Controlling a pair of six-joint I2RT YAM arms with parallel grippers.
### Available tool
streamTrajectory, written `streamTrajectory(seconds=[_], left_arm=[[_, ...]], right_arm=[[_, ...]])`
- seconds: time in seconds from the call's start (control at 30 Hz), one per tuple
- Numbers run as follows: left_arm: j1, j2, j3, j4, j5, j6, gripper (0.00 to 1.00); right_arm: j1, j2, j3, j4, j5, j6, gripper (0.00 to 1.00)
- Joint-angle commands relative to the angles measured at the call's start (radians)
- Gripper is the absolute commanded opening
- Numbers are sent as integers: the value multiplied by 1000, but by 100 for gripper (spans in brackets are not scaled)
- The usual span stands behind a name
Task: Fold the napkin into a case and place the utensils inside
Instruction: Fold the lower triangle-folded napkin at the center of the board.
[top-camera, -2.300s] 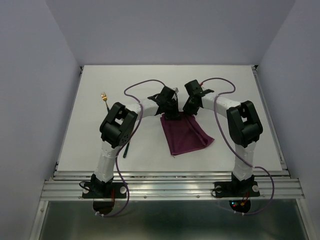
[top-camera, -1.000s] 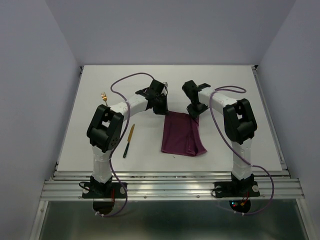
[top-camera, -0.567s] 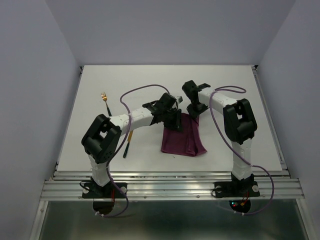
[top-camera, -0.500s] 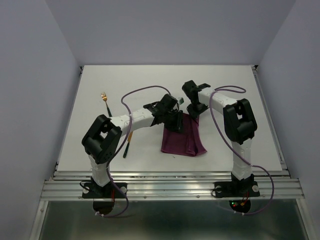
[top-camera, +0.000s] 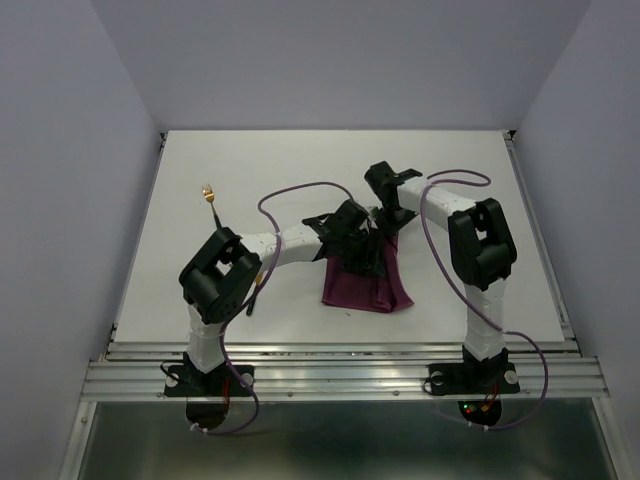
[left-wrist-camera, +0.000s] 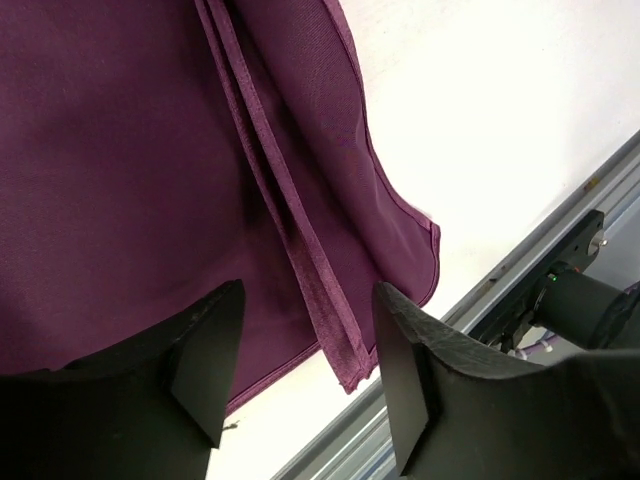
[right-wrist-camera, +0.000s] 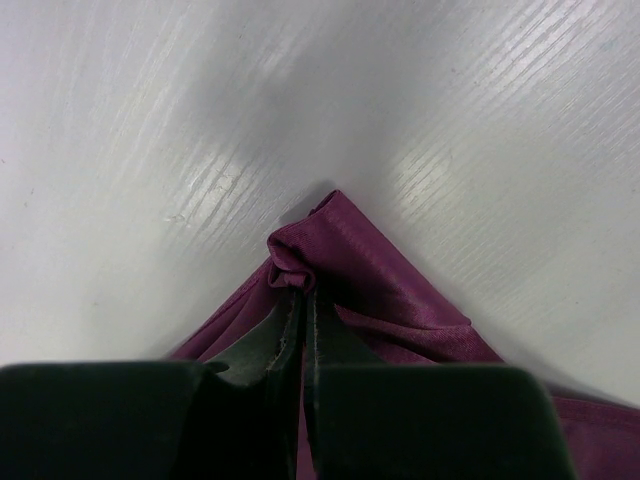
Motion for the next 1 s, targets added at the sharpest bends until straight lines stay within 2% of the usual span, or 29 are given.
streamTrajectory(seconds=[0.0, 0.17, 0.5, 0.67, 0.73, 0.83, 0.97], left_arm=[[-9, -25, -7, 44, -25, -14, 62], [-9, -43, -26, 34, -49, -8, 56], [6, -83, -1, -28, -112, 28, 57], [-1, -54, 57, -24, -71, 32, 66], [-18, -37, 85, -25, -69, 35, 75], [-38, -8, 111, -30, -74, 35, 80], [-61, 30, 152, -32, -80, 26, 80]], right_arm=[[2, 35, -74, -53, 30, -23, 1], [-19, 19, -118, -51, 19, 6, 1], [-119, -62, -259, -19, 12, 41, 1], [-130, -61, -252, -11, 15, 46, 1], [-130, -48, -235, -14, 12, 49, 1], [-139, -36, -214, -19, 7, 52, 1], [-139, -27, -194, -26, 2, 53, 1]])
